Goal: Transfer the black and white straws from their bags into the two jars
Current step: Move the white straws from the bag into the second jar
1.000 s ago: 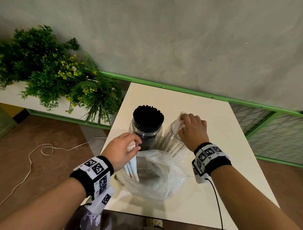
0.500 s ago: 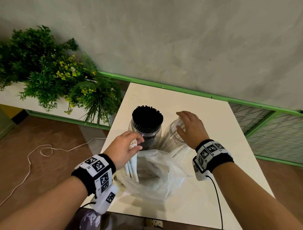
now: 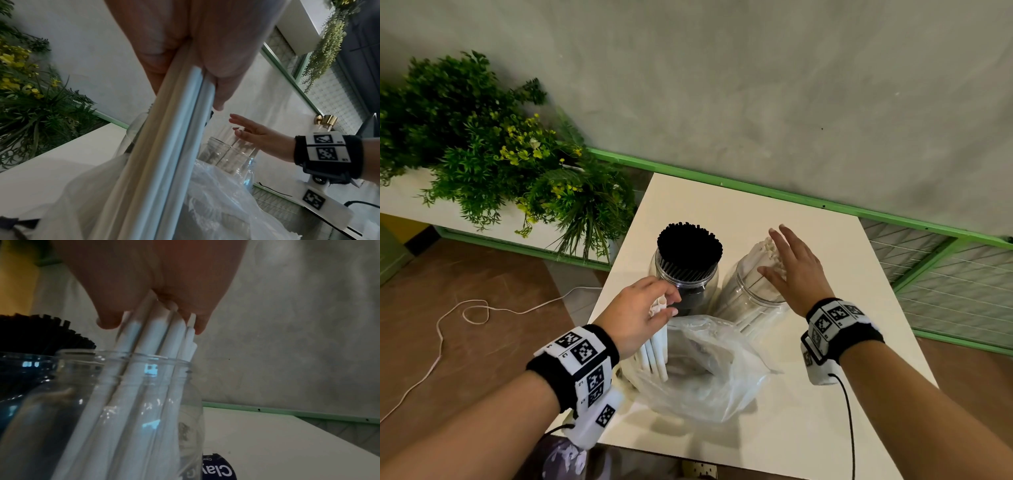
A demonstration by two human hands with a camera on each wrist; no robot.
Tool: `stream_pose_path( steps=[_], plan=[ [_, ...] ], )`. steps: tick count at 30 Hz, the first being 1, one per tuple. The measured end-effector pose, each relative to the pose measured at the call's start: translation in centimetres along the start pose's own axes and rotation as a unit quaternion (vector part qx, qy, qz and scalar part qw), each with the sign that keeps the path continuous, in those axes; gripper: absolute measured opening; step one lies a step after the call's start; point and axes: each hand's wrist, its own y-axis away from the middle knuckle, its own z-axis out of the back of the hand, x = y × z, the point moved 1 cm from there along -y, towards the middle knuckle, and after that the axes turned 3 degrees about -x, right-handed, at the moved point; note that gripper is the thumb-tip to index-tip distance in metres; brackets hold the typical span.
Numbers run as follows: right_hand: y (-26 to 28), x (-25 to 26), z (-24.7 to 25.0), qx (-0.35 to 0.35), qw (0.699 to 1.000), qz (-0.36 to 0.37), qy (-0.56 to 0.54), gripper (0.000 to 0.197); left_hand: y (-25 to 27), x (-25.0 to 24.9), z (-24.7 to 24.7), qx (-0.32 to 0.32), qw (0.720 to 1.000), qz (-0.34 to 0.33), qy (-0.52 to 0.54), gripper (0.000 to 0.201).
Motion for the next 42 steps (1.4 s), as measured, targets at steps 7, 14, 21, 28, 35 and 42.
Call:
stream_pose_path(
  steps=[7, 14, 21, 28, 35, 42],
  plan=[
    [-3.0, 1.2, -0.8, 0.056, 0.996, 0.053, 0.042, 0.068, -0.1, -0.2, -0.2, -0.001, 1.000, 0.006, -0.010, 0.016],
    [-3.4, 1.9, -1.3, -0.055, 0.994, 0.045, 0.078, 0.047, 0.0, 0.2, -0.1, 0.003, 1.000, 0.004, -0.003, 0.011],
    [-5.3, 1.9, -0.7, -0.025, 0.998, 0.017, 0.058, 0.033, 0.1, 0.2, 0.0, 0.001, 1.000, 0.012, -0.002, 0.019],
    [-3.2, 0.1, 1.0, -0.045, 0.991, -0.053, -0.113, 0.049, 0.0, 0.3, 0.1, 0.006, 1.000, 0.014, -0.002, 0.011],
    [2.2, -2.0, -0.6, -0.020, 0.983, -0.045, -0.177, 0.082, 0.0, 0.3, 0.1, 0.009, 1.000, 0.017, 0.000, 0.018],
    [-2.8, -0.4, -0.9, 0.024, 0.993, 0.009, -0.116, 0.078, -0.1, 0.4, 0.1, 0.012, 1.000, 0.024, -0.003, 0.020]
  ],
)
